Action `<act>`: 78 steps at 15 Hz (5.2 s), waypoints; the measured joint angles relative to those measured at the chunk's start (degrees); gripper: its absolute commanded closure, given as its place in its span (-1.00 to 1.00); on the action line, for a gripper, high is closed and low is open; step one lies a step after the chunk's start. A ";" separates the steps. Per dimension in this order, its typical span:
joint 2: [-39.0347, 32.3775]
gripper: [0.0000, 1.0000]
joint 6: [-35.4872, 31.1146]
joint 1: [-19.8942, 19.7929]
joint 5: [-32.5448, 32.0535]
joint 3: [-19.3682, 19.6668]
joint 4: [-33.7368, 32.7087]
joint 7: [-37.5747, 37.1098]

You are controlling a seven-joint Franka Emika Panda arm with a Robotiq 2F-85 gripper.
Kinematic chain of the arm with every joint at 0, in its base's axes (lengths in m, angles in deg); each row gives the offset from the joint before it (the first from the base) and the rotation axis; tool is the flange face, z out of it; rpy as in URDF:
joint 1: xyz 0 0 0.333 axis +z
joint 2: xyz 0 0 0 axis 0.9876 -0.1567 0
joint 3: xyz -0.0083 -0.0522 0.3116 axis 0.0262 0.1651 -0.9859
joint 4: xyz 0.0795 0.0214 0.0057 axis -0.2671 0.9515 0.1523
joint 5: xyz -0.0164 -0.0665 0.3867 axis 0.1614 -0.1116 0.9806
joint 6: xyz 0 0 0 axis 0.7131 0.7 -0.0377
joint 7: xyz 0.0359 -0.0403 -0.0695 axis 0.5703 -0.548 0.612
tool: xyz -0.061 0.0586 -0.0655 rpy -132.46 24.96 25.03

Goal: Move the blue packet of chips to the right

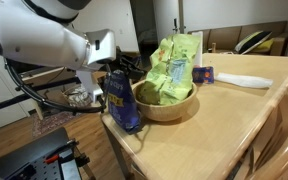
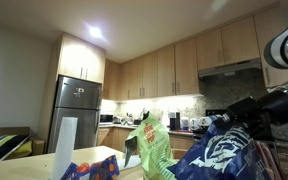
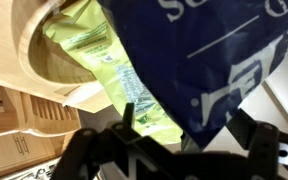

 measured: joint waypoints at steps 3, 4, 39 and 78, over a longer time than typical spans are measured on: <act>0.18 -1.00 -1.21 0.37 0.00 -0.24 -0.22 0.46; 0.35 -1.00 -1.63 0.66 0.00 -0.40 -0.23 0.46; 22.05 1.00 -29.70 48.64 -1.69 23.67 1.51 -8.47; 1.85 1.00 -17.01 49.34 -2.39 38.12 -2.84 7.97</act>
